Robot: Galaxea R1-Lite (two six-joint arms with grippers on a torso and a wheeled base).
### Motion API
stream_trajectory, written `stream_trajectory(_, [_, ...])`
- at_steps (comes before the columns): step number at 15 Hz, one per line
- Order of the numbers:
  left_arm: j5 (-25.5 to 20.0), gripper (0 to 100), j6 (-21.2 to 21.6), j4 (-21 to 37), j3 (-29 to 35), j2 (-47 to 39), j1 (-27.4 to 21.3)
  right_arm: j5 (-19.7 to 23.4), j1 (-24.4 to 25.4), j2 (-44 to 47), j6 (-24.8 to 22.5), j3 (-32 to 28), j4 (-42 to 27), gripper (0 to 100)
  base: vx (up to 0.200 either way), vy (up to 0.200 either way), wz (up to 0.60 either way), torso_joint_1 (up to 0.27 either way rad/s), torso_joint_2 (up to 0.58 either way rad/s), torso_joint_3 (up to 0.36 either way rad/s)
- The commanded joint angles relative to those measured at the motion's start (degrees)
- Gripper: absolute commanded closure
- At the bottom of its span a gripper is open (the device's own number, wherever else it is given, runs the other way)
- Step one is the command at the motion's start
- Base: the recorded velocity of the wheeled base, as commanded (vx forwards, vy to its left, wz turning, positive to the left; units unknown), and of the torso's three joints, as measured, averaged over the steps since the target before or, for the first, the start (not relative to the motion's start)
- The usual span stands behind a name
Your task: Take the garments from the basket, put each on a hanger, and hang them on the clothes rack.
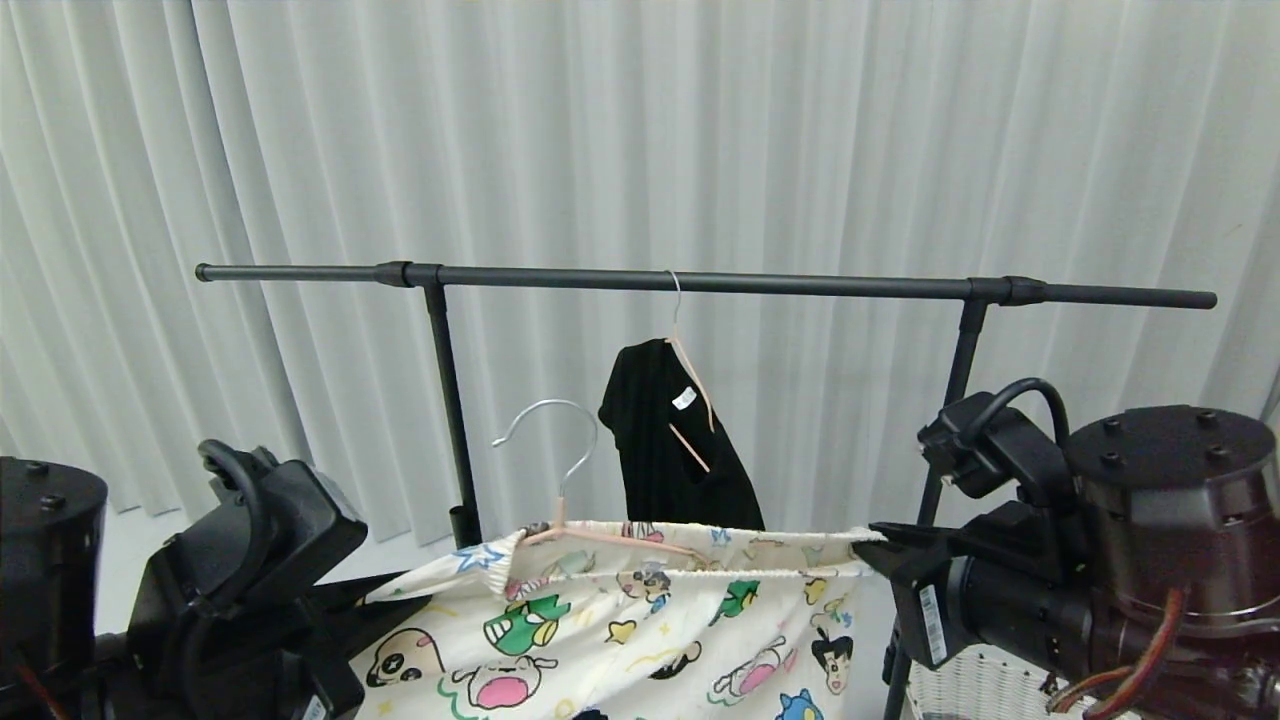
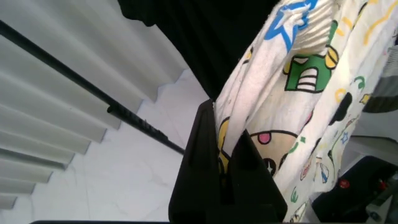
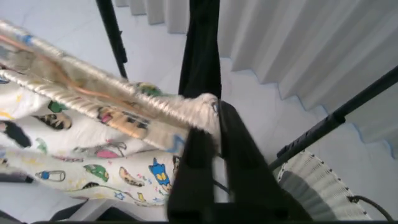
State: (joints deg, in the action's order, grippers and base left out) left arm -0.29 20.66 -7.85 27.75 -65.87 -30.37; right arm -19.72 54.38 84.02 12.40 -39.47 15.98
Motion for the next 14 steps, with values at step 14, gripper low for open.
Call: stream_trajectory(14, [-7.09, 100, -0.80, -5.86, -0.24, -0.67, -12.79, 19.72, 8.81, -3.42, -20.92, -4.12, -9.04, 0, 0.000, 0.000, 0.00, 0.000, 0.00, 0.000])
